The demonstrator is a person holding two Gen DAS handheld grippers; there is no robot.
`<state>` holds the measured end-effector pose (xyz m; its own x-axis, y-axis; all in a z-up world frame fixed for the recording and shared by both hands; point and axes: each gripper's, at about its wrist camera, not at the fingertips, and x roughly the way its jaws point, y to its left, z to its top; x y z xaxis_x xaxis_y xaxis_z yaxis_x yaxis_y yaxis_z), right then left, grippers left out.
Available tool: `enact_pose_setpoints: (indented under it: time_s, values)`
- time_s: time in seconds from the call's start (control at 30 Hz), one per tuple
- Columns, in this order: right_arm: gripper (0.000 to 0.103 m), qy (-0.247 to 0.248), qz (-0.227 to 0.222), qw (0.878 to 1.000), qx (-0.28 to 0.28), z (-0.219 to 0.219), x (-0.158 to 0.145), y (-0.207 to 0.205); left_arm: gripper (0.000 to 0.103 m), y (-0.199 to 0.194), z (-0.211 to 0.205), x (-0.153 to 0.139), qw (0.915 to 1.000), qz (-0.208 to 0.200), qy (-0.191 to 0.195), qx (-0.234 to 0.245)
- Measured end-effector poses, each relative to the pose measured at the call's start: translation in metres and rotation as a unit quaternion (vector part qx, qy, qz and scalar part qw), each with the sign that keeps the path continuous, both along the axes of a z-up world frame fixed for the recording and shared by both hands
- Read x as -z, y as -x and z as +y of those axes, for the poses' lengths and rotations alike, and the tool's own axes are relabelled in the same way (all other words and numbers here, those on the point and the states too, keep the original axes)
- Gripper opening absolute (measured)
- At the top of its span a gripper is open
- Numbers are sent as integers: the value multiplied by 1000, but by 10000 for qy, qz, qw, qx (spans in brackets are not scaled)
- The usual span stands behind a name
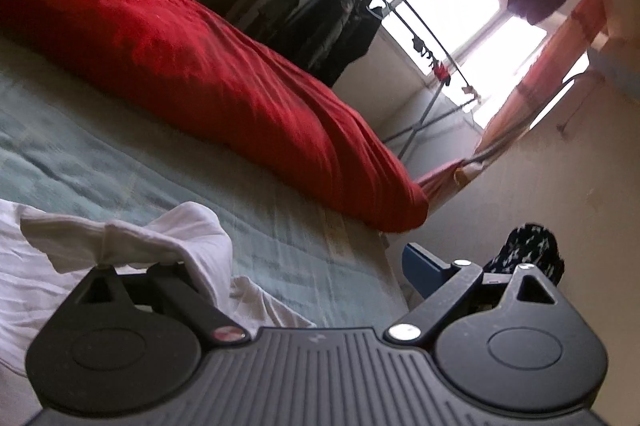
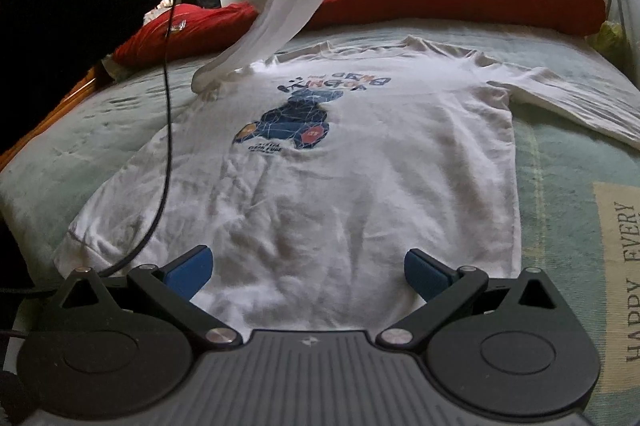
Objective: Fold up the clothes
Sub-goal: 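Lift the sleeve with the left gripper and carry it over the shirt body, then lay the sleeve across the shirt body below the collar with the left gripper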
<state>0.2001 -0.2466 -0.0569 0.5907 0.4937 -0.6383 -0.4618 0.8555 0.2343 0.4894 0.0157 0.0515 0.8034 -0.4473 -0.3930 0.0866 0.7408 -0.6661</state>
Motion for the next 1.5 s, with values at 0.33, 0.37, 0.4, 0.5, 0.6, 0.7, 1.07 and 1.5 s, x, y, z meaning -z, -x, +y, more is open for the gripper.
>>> enact_pose_setpoints:
  time_s: [0.33,0.37,0.4,0.5,0.6,0.7,1.07,1.5]
  values:
    - [103,177,118,9998,33,0,0,-2,93,-15,-48,12,9987,124,-291,403]
    - [103,183,115,9998,33,0,0,-2,93,-16,-52,14,9984,145,-316,438]
    - [103,185,112,9998,32,0,0,-2,93,-17,-55,18,9982,175,-339,467]
    - [103,188,109,9998,29,-1,0,-2,93,-21,-66,30,9972,295,-419,546]
    - [103,229,109,9997,28,0,1,-2,93,-23,-78,43,9957,400,-531,649]
    - [103,271,109,9996,26,1,1,-1,93,-20,-92,55,9927,437,-802,791]
    - [103,433,-21,9990,-58,3,-4,5,94,2,-152,80,9605,182,-2581,1026]
    - [103,479,-85,9986,222,-1,-10,9,95,38,-201,105,8405,-145,-4968,2158]
